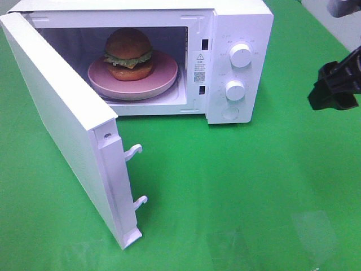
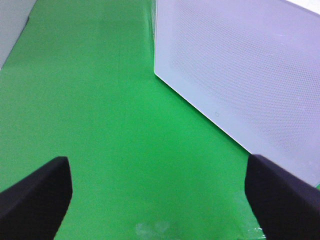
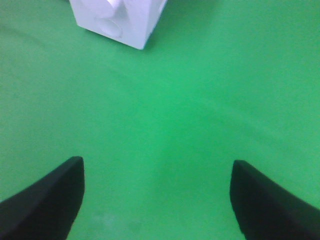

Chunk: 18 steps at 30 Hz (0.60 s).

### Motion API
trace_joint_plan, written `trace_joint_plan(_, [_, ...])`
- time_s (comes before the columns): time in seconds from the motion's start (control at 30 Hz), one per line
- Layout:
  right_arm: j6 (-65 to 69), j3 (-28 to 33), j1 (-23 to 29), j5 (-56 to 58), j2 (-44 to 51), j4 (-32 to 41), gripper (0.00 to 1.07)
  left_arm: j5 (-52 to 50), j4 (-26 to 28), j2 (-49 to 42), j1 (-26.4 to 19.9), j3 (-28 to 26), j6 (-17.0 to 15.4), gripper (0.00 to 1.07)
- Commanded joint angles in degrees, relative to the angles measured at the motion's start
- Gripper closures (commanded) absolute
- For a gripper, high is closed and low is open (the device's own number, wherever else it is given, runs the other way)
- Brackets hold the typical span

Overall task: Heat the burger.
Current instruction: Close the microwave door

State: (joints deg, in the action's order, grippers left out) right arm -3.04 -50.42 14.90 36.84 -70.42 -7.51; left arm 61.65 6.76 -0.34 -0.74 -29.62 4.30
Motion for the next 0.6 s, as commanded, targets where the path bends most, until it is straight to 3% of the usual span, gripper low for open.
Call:
trace_joint_plan(0.03, [3.5, 0.3, -1.5, 6.6, 4.1, 0.0, 0.31, -0.5, 0.4, -0.9, -0.1, 0.1, 0.0, 0.18])
trace_joint_plan(0.3, [5.8, 1.0, -1.4, 13.0, 9.1, -1.3, 0.31, -0.5, 0.4, -0.9, -0.1, 0.1, 0.0, 0.18])
trace_joint_plan(0.6, [6.8, 8.2, -1.4, 13.7, 17.1, -1.1, 0.31, -0.5, 0.4, -0.9, -0.1, 0.1, 0.0, 0.18])
